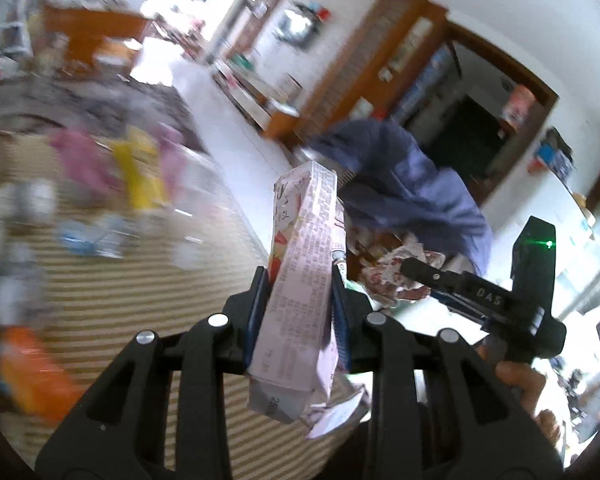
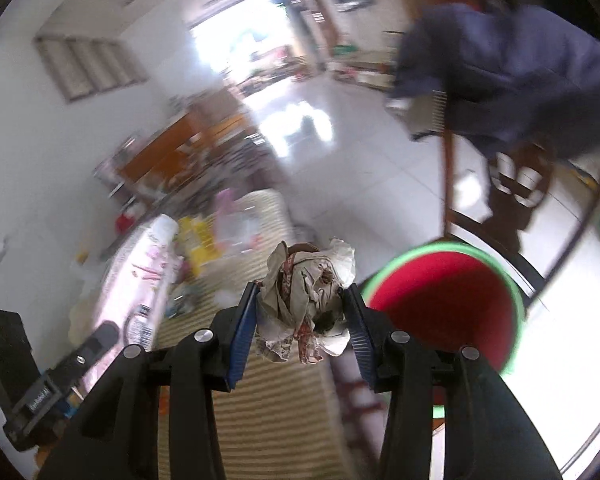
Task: Collect trash
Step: 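Carry both items over the red bucket and open both tools to drop them, then grasp the brown chocolate-bar wrapper with the left tool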
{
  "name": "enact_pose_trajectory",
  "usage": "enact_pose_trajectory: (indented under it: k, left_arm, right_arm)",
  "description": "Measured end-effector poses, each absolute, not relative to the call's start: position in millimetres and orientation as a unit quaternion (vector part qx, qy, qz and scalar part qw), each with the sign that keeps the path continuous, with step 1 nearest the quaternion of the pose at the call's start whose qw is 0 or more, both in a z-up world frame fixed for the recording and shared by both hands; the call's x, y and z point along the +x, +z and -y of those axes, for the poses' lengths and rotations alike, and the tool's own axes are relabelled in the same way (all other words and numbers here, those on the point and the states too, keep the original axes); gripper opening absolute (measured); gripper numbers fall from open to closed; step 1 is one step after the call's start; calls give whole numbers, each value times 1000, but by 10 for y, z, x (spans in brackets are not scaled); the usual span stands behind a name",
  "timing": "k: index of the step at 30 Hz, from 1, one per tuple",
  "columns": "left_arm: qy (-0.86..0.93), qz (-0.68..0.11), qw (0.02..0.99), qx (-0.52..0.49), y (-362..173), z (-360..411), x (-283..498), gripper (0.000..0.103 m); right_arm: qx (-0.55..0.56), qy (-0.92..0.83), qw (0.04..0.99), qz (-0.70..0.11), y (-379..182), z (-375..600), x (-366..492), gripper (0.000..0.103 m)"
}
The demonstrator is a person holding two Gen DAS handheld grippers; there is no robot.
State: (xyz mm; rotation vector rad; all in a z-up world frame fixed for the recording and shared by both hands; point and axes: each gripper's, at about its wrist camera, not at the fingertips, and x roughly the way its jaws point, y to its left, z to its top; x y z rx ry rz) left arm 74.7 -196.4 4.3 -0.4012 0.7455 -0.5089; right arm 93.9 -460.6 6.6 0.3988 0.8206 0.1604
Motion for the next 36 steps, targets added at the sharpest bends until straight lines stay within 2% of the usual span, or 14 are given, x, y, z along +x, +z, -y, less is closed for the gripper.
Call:
enact_pose_trajectory:
  k: [5,7,9,10,11,17,25,30,34,36]
  left_arm:
    - [-296,-404,852,-151,-158,2606,1046,29]
    - [-312,-425,840,-129,-237,2826,1105,31]
    - [-300,-431,843,-119,-284,2915,1150,47]
    - [-298,-430,842,-128,-301,2899,1174,60]
    - [-297,-430,840,-142,-310,2873,1192,62]
    - [-282,-430,841,-169,-259,2715,1150,64]
    - [-239,-385,874,-174,49,2213,803,67]
    - [-182,-369,897,-159,99,1689,521,67]
    - [-115,-375,909,-144,37,1173,360,67]
    - [-70,-382,911,-142,-9,843,299,67]
  right_arm:
    - [222,33,882,-414,-177,4985,938,43]
    - [245,34,875,-416,-228,5076,940,49]
    - [257,22,874,-412,-246,5158,921,61]
    - [258,17,875,-409,-226,5181,907,62]
    - [257,12,877,-406,-214,5206,882,64]
    - [230,-5,886,-402,-143,5163,830,68]
    - [217,41,896,-386,38,4735,861,72]
    - [200,103,892,-391,43,4207,906,73]
    - [118,114,907,-388,49,3784,907,74]
    - [105,120,909,-384,46,3703,898,79]
